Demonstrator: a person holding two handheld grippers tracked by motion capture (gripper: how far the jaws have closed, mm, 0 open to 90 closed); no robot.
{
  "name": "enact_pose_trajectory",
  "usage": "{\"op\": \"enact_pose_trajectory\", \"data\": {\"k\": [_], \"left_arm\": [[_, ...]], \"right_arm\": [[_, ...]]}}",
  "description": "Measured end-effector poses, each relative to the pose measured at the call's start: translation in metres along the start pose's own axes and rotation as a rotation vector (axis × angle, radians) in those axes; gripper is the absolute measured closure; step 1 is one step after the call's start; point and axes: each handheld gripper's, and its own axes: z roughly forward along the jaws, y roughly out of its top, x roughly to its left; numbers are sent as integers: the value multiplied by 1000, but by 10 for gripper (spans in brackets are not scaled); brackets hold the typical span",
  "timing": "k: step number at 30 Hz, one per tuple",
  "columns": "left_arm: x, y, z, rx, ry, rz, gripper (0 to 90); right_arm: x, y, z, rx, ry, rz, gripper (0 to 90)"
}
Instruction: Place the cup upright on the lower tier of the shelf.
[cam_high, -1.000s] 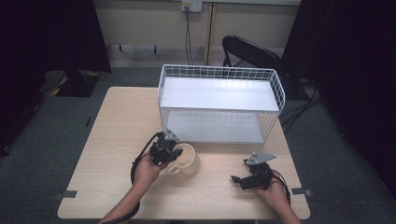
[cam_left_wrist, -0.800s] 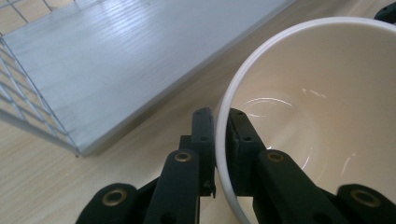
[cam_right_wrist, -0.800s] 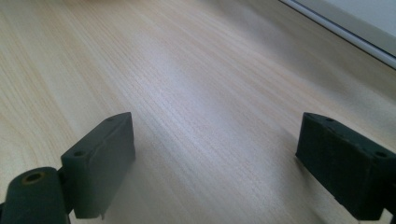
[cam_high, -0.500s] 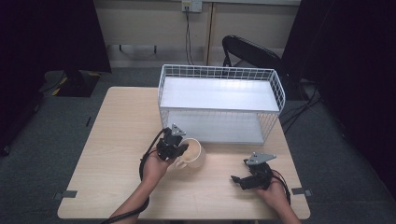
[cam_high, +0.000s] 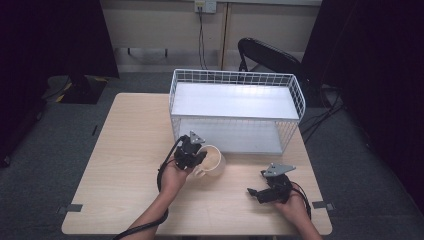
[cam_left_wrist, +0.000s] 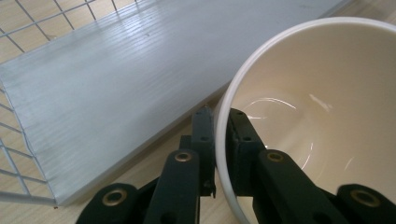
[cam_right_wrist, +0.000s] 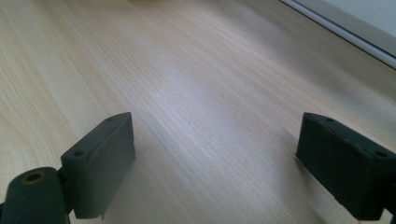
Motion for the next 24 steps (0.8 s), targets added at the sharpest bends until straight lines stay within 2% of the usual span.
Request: {"op": "enact_pose_trajectory", "data": {"k": [4, 8, 14, 17, 21, 24], "left_arm": [[2, 0, 2, 0, 20, 3, 835], [3, 2, 3, -19, 36, -22, 835], [0, 7, 6, -33, 75, -8, 835], [-1, 8, 8, -48, 82, -29, 835], [-1, 10, 11, -47, 100, -23, 835], [0, 11, 12, -56, 114, -38, 836]], "right_arm": [[0, 0, 0, 0, 0, 0, 107], [0, 0, 0, 0, 0, 0, 107], [0, 0, 0, 0, 0, 0, 107], [0, 0, 0, 0, 0, 0, 107], [0, 0, 0, 0, 0, 0, 107], [0, 0, 0, 0, 0, 0, 107]]}}
